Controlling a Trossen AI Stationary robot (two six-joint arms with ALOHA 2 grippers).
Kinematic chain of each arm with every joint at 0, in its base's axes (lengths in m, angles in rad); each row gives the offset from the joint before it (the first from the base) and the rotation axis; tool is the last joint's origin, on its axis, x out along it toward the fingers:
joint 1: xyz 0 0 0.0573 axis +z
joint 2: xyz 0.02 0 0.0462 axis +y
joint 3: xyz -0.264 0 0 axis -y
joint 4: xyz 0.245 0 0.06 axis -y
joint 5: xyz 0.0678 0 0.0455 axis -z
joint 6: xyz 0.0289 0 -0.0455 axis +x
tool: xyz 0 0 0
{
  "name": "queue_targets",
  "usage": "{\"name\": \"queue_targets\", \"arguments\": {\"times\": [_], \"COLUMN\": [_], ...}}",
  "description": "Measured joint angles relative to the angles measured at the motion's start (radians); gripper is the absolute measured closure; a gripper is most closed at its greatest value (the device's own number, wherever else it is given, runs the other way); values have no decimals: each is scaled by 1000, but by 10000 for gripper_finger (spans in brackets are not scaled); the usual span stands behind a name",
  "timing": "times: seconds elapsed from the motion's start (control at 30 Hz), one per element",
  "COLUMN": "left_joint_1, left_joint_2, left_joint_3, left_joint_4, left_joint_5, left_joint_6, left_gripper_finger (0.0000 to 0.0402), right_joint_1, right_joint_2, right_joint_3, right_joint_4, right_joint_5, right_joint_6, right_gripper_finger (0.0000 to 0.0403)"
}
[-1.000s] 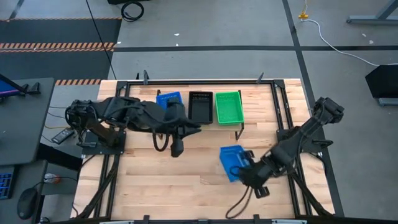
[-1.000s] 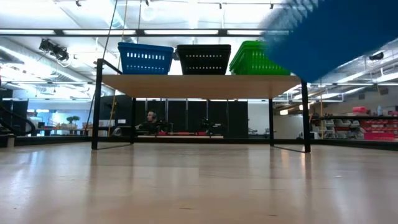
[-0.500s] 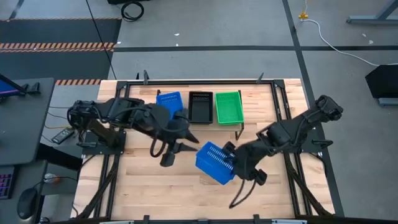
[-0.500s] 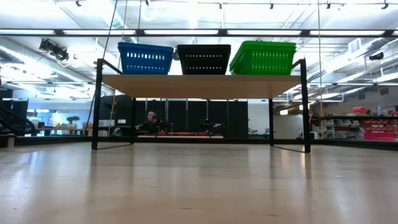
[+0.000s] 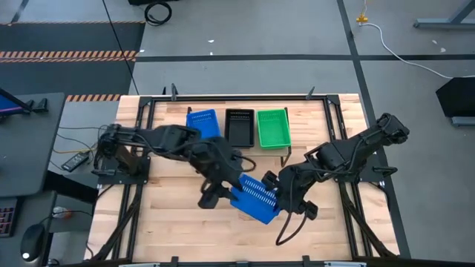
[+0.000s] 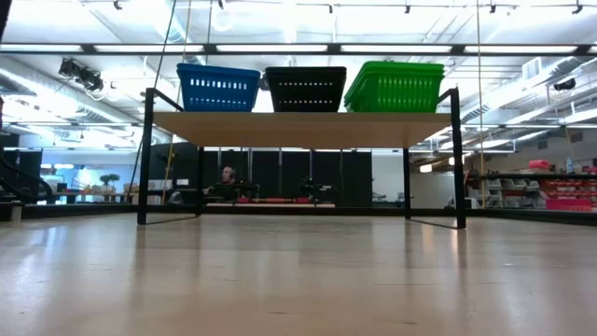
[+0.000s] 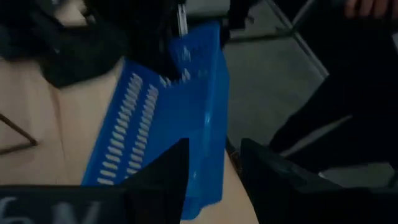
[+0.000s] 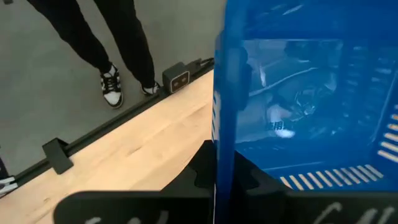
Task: Stack baskets on shelf by color
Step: Stack the blue bin on top of the blue bin on the shelf
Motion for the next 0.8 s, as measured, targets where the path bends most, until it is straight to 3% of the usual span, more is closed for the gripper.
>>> {"name": "queue_targets", "arguments": {"times": [0.3,0.47,0.57,0.8], "left_joint_1": [1,1,7,-14], "left_joint_2": [61,59,55,54], "left_joint_3": [-1,-1,-1,0], "left_joint_4": [-44,-37,-43,-35], "left_joint_5": [47,24,40,28], "left_joint_6": [25,36,29,28], "left_gripper_finger": [261,328,385,393], "right_joint_1": [0,0,-1,-10], "right_joint_2": [0,0,0,-8], "right_joint_3": [0,0,0,2], "right_joint_4": [8,35,63,158], "right_joint_5": [9,14,38,43], "right_joint_6": [10,84,137,186], "right_gripper_finger": [394,388,371,293]}}
